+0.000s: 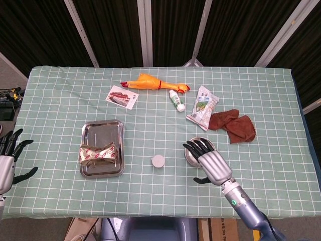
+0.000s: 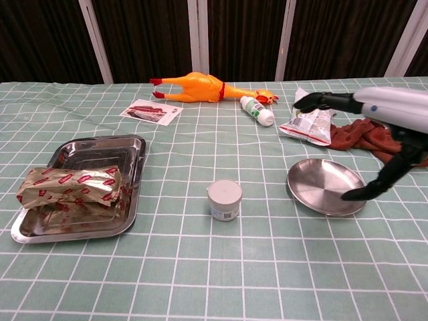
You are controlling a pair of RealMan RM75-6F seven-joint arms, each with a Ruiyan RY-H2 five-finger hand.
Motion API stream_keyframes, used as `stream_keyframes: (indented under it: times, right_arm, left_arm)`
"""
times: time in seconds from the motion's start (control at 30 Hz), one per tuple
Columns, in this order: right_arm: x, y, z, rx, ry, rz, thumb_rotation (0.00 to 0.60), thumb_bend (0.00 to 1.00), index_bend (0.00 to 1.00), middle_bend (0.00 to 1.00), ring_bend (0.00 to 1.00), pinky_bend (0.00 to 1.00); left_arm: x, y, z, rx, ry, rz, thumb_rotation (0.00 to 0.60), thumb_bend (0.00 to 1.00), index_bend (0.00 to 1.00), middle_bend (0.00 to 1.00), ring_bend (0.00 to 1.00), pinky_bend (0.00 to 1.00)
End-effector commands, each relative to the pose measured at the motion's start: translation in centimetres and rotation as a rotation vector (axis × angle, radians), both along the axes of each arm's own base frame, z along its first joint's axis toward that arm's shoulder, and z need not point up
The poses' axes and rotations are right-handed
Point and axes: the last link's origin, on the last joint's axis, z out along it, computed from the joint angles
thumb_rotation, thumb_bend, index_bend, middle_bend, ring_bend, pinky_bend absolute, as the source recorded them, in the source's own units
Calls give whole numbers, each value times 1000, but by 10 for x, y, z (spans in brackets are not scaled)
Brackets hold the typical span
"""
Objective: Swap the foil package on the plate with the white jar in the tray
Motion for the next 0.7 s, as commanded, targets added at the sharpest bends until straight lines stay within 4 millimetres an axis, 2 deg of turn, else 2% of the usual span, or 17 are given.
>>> stream_keyframes:
  times: [0.03, 0.2, 0.4, 0.7]
  right_arm:
    - [21, -8, -19, -7, -18, 18, 600, 108, 107, 106, 111, 0]
    - [43, -13, -41, 4, 4, 33, 600, 109, 121, 124, 131, 0]
    - [60, -16, -67, 38, 28, 42, 600, 107, 160, 162, 160, 0]
    - [65, -21, -90, 53, 48, 26, 600, 107, 207, 201, 191, 0]
  left_arm:
    - [-1, 2, -1, 4, -7, 8, 600, 213, 251, 29, 0, 85]
    - [-2, 5, -3, 16, -8, -1, 600, 213, 251, 32, 0, 85]
    - [-6, 8, 3, 60, 10, 7, 600, 213, 251, 34, 0, 85]
    - [-11, 10, 9, 91, 6, 26, 600, 214, 251, 36, 0, 85]
